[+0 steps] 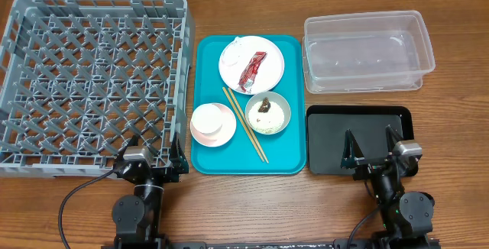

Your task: Sort waste into correct bins and load items into the dishwasher

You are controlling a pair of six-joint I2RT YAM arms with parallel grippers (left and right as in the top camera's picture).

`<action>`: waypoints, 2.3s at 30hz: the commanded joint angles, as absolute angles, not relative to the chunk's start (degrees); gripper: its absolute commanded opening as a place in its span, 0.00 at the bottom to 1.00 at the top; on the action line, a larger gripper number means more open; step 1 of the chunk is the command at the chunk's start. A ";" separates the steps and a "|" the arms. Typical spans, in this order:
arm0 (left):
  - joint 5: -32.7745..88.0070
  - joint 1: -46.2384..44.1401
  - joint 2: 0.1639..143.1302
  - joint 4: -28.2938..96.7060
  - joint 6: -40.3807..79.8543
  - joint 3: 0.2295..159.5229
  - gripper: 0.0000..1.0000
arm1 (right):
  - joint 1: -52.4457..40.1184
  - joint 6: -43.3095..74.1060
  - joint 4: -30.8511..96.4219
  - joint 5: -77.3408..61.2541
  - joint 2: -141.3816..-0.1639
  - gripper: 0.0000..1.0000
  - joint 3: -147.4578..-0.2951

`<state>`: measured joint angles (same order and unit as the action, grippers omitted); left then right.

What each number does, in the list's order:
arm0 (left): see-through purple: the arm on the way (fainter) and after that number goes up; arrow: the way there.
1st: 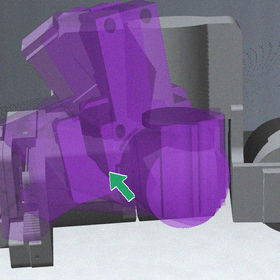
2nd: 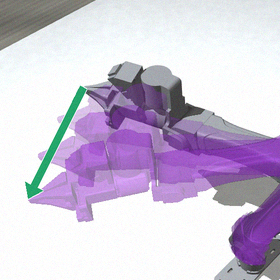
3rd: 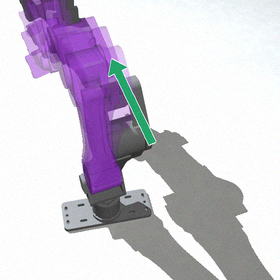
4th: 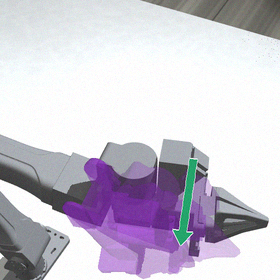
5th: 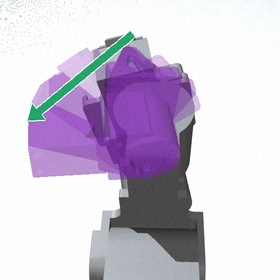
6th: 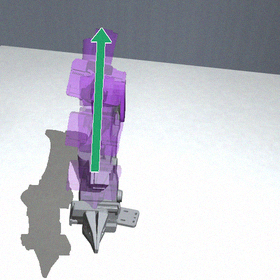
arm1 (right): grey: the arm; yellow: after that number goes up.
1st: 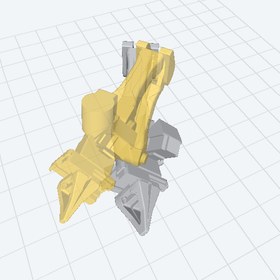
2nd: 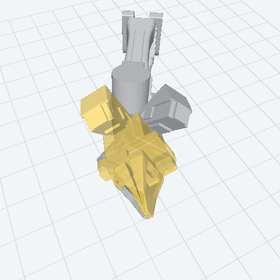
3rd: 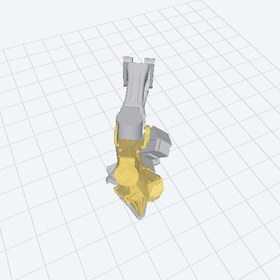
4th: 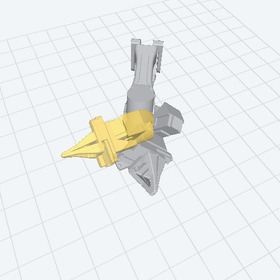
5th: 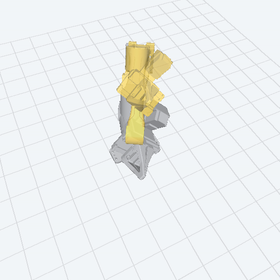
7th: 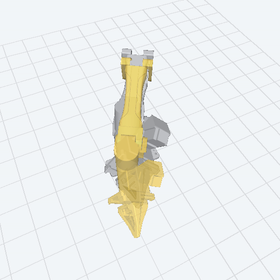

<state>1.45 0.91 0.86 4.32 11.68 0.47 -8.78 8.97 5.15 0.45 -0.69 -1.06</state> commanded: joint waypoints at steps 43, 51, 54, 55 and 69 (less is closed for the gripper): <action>1.06 1.58 0.38 4.45 11.81 0.27 1.00 | -9.15 8.93 4.78 0.82 -0.23 1.00 -0.47; 1.10 1.58 0.36 4.43 11.84 0.27 1.00 | -9.15 8.93 4.78 0.80 -0.23 1.00 -0.47; 1.06 1.58 0.36 4.43 11.81 0.27 1.00 | -9.15 8.93 4.78 0.84 -0.23 1.00 -0.47; 1.06 1.58 0.36 4.43 11.81 0.27 1.00 | -9.15 8.91 4.71 0.86 -0.23 1.00 -0.47; 4.40 1.58 0.38 5.43 12.05 1.39 1.00 | -8.99 8.97 6.55 1.02 -1.56 1.00 -1.91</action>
